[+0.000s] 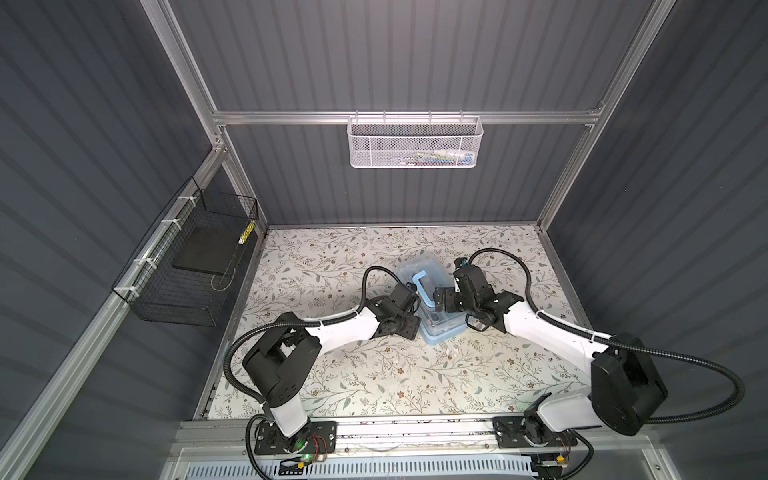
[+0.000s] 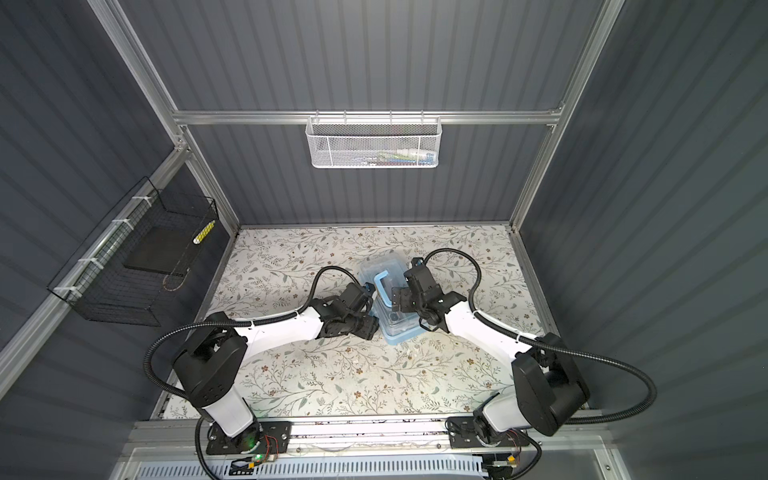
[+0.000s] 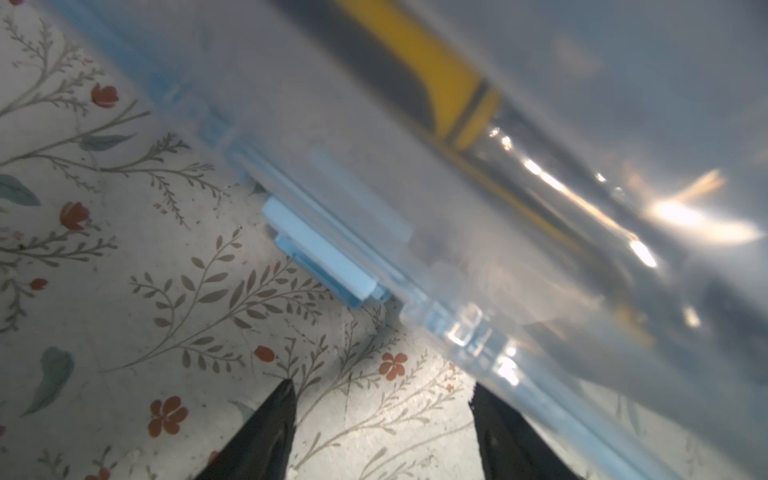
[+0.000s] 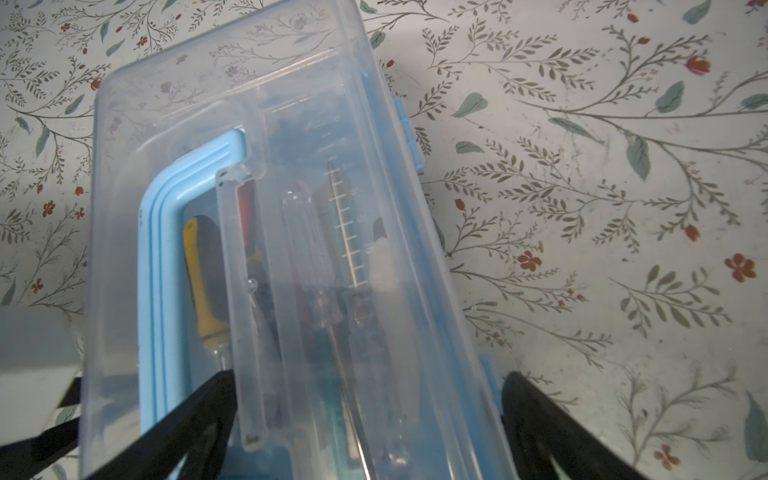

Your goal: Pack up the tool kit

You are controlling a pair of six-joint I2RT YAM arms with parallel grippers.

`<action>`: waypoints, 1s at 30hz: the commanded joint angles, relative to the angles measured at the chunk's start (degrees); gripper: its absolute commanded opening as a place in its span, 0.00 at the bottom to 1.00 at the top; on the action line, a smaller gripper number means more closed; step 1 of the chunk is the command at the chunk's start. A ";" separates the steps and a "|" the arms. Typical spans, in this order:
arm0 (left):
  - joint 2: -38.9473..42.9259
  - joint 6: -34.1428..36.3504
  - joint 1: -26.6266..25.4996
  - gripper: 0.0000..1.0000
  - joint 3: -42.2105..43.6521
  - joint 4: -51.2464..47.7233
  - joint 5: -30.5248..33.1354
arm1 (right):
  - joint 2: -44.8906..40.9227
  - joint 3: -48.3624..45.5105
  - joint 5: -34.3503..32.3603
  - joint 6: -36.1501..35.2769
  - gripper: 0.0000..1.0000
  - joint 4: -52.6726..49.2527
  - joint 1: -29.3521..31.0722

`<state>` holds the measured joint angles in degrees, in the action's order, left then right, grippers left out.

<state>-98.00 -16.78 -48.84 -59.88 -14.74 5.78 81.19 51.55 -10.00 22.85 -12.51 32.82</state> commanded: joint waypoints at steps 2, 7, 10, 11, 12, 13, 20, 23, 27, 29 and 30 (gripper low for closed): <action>3.14 5.74 -0.25 0.73 2.00 -0.03 5.56 | -0.57 -2.42 -2.22 -3.75 0.99 -8.91 -1.57; 2.27 8.10 -0.21 0.75 4.50 3.32 6.78 | -1.03 -1.57 -1.59 -3.63 0.99 -8.61 -2.00; 1.45 9.46 -0.23 0.76 5.67 6.57 5.18 | -0.71 -1.19 -0.38 -2.87 0.99 -7.36 -2.02; 1.33 10.02 -0.23 0.76 6.19 7.78 4.57 | -0.47 -0.90 -0.31 -2.52 0.99 -7.15 -2.05; 1.18 10.45 -0.26 0.77 6.75 9.08 4.26 | -0.08 -0.56 -0.23 -2.33 0.99 -7.09 -2.03; 1.14 10.94 -0.26 0.77 7.42 10.11 3.99 | 0.27 -0.27 -0.06 -2.20 0.99 -7.03 -2.00; 0.00 12.15 -0.28 0.80 10.17 17.31 1.15 | 2.73 0.99 0.37 -2.11 0.99 -6.79 -1.99; -2.33 11.94 -0.32 0.81 10.22 19.71 1.85 | 3.60 1.25 0.66 -2.20 0.99 -6.78 -1.99; -3.97 11.35 -0.37 0.83 11.00 23.54 3.51 | 3.73 0.94 0.48 -1.77 0.99 -7.10 -2.04; -4.52 11.10 -0.37 0.84 11.47 25.59 4.95 | 3.66 0.33 0.35 -1.59 0.99 -7.22 -2.06; -4.82 11.09 -0.37 0.85 11.61 26.40 5.11 | 3.63 0.16 0.36 -1.56 0.99 -7.35 -2.13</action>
<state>-101.69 -6.37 -48.73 -49.06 6.79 9.65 83.00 53.56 -8.99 21.71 -13.72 30.87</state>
